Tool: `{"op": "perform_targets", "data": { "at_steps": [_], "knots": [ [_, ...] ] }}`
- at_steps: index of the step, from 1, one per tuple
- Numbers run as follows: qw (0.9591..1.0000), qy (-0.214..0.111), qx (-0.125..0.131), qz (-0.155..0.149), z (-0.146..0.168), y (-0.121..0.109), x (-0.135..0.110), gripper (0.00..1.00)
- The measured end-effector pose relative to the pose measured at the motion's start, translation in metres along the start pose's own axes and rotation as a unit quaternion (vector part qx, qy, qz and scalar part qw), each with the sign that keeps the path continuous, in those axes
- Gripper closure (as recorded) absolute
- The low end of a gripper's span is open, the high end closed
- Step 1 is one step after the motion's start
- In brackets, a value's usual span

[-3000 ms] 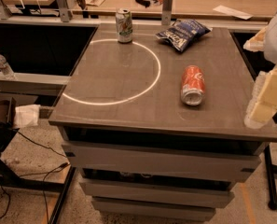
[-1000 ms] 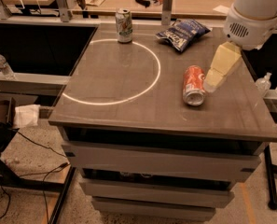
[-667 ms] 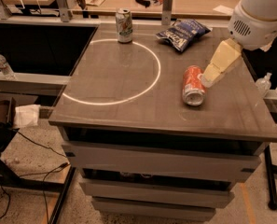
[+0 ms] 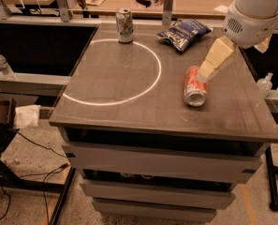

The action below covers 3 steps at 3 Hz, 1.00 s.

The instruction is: Place coke can upright

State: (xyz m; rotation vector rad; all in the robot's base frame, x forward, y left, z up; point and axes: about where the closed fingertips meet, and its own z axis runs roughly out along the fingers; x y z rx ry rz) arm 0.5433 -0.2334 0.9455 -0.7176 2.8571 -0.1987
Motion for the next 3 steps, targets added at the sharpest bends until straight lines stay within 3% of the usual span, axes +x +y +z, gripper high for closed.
{"op": "perform_targets", "data": {
  "at_steps": [1, 2, 3],
  "knots": [
    [0.9978, 0.030, 0.006, 0.058, 0.021, -0.013, -0.028, 0.00],
    [0.9947, 0.038, 0.015, 0.095, 0.036, -0.022, -0.060, 0.00],
    [0.9886, 0.048, 0.006, 0.143, 0.056, -0.025, -0.078, 0.00]
  ]
}}
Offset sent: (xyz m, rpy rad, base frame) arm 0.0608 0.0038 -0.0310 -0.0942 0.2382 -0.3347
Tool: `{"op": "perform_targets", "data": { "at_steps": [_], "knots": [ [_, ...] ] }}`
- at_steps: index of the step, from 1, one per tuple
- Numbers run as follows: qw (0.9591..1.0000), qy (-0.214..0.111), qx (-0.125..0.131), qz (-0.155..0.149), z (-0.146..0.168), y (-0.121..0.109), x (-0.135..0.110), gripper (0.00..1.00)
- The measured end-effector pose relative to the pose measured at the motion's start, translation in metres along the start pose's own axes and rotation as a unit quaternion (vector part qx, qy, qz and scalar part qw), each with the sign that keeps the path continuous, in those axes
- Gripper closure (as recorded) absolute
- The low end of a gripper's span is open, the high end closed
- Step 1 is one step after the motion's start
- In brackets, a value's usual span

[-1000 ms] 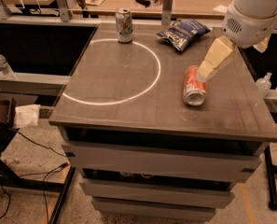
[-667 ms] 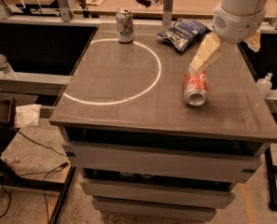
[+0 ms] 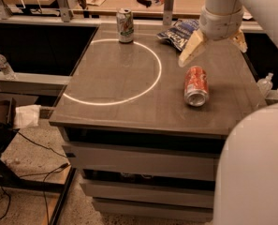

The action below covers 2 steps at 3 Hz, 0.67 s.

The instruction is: Place coke can upright

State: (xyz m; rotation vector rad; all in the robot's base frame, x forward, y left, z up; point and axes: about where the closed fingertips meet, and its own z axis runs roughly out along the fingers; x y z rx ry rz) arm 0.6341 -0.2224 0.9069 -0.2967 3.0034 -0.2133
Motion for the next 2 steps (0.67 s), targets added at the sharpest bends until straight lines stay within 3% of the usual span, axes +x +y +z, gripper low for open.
{"op": "perform_targets", "data": {
  "at_steps": [1, 2],
  "knots": [
    [0.9984, 0.008, -0.029, 0.049, 0.0135, 0.0067, -0.0110, 0.00],
    [0.9954, 0.008, -0.058, 0.075, 0.0148, 0.0145, -0.0184, 0.00]
  ]
}}
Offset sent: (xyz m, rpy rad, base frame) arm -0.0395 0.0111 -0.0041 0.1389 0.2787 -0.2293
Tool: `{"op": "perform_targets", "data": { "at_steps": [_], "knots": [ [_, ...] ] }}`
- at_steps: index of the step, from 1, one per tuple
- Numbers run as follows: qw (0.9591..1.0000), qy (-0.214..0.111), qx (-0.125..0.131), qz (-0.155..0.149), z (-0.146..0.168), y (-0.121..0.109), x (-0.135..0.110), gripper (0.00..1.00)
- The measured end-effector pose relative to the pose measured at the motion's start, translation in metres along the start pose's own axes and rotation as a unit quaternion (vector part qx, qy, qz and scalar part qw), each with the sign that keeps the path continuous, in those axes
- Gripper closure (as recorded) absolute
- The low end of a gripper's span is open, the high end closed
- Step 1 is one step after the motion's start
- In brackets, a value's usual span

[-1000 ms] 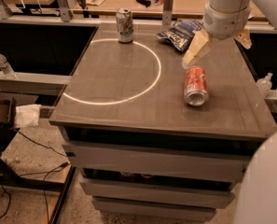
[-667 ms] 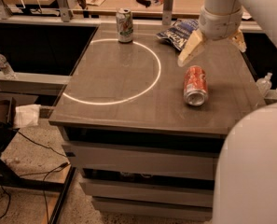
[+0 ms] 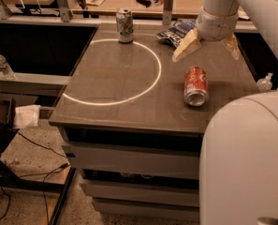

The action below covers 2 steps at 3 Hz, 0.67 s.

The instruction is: Place coke can upright

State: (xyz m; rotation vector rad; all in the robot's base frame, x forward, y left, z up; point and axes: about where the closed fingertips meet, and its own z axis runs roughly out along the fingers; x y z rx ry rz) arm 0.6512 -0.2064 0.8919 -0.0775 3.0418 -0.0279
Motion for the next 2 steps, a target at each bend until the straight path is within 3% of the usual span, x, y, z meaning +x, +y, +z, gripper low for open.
{"op": "perform_targets", "data": {
  "at_steps": [2],
  "knots": [
    [0.9960, -0.009, -0.088, 0.014, -0.017, 0.037, 0.004, 0.00]
  ]
}}
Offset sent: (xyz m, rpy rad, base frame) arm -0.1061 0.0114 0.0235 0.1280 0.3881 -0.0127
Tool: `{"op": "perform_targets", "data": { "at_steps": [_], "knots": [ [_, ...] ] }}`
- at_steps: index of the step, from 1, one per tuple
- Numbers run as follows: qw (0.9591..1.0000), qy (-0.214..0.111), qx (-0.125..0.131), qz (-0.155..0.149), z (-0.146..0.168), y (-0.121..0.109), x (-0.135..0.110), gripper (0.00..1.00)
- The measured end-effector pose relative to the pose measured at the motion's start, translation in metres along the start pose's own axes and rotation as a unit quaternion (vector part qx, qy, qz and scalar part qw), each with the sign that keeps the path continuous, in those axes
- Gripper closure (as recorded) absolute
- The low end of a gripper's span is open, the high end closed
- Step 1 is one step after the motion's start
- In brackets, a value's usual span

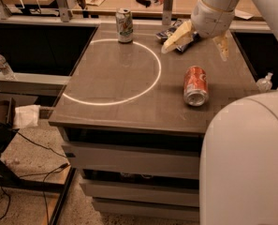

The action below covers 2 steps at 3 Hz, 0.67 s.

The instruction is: Place coke can upright

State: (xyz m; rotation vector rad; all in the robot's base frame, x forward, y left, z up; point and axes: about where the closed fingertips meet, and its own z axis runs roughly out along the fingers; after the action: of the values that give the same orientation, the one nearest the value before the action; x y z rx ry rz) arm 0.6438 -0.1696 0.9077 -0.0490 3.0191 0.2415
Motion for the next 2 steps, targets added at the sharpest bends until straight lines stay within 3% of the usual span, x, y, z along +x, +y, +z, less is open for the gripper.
{"op": "perform_targets", "data": {
  "at_steps": [1, 2],
  "knots": [
    [0.9999, -0.012, -0.003, 0.000, 0.003, 0.002, -0.007, 0.00],
    [0.9993, -0.004, 0.011, 0.035, 0.007, -0.009, -0.008, 0.00]
  ]
}}
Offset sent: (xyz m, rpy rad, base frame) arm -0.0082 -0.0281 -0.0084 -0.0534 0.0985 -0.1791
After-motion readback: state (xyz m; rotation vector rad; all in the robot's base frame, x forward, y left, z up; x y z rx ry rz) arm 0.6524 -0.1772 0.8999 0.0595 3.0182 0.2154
